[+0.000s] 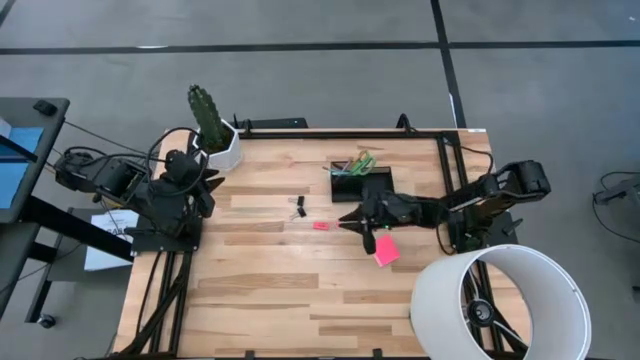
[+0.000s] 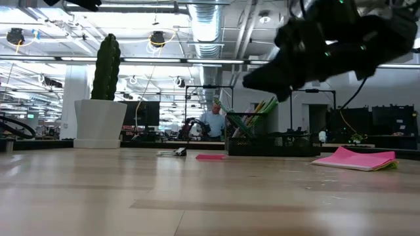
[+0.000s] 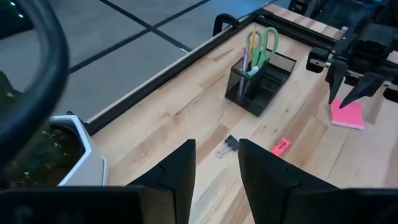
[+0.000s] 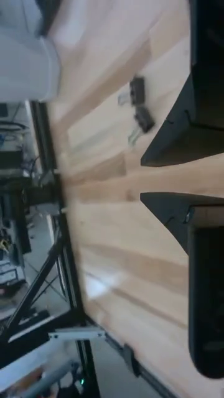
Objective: Pick and place office supplies into organizer
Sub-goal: Put the pink eraser into the black desk organizer
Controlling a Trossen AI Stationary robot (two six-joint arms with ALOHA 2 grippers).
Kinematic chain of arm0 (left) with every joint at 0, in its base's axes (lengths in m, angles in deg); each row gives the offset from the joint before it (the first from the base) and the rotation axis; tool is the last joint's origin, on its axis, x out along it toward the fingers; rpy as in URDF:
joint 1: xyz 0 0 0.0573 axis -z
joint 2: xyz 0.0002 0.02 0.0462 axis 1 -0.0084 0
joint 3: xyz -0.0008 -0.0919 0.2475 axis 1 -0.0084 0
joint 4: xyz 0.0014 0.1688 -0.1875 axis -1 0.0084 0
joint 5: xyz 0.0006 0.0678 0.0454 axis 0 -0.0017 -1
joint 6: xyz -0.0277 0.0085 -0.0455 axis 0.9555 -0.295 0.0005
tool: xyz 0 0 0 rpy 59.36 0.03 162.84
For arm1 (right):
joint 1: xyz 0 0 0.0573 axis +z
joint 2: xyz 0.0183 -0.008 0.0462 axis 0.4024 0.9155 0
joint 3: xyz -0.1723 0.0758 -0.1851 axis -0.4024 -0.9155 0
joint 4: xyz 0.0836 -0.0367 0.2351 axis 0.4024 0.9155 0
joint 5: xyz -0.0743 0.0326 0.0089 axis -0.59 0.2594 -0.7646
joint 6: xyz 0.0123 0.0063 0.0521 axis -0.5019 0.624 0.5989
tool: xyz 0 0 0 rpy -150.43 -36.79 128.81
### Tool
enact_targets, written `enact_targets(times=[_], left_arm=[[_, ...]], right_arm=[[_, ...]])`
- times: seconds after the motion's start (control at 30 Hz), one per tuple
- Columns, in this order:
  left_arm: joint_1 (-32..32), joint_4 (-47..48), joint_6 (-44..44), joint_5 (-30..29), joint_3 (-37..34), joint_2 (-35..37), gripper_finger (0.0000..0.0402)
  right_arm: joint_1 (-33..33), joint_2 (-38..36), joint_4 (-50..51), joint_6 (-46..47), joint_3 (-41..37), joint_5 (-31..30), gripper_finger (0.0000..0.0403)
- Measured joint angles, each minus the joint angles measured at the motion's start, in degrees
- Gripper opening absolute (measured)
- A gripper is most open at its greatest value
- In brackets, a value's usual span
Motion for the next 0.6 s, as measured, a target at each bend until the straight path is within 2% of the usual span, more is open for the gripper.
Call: enact_targets(times=[0.1, 0.3, 0.43, 0.6], left_arm=[[0.0, 0.0, 0.0, -0.69, 0.0, -0.01, 0.0114], [0.0, -0.38, 0.67, -1.04, 0.0, -0.63, 0.0114], [0.0, -0.38, 3.88, -1.08, 0.0, -0.56, 0.0114], [0.0, -0.38, 7.47, -1.06, 0.0, -0.56, 0.0114]], right_arm=[[-0.53, 0.29, -1.91, -1.13, -2.45, -1.16, 0.007], [-1.59, 4.53, -1.99, -1.33, -0.96, -1.34, 0.007], [-1.59, 9.56, -1.97, -1.41, 1.94, -1.25, 0.0082], [-1.48, 17.99, -1.94, -4.15, 6.05, -0.93, 0.0115]])
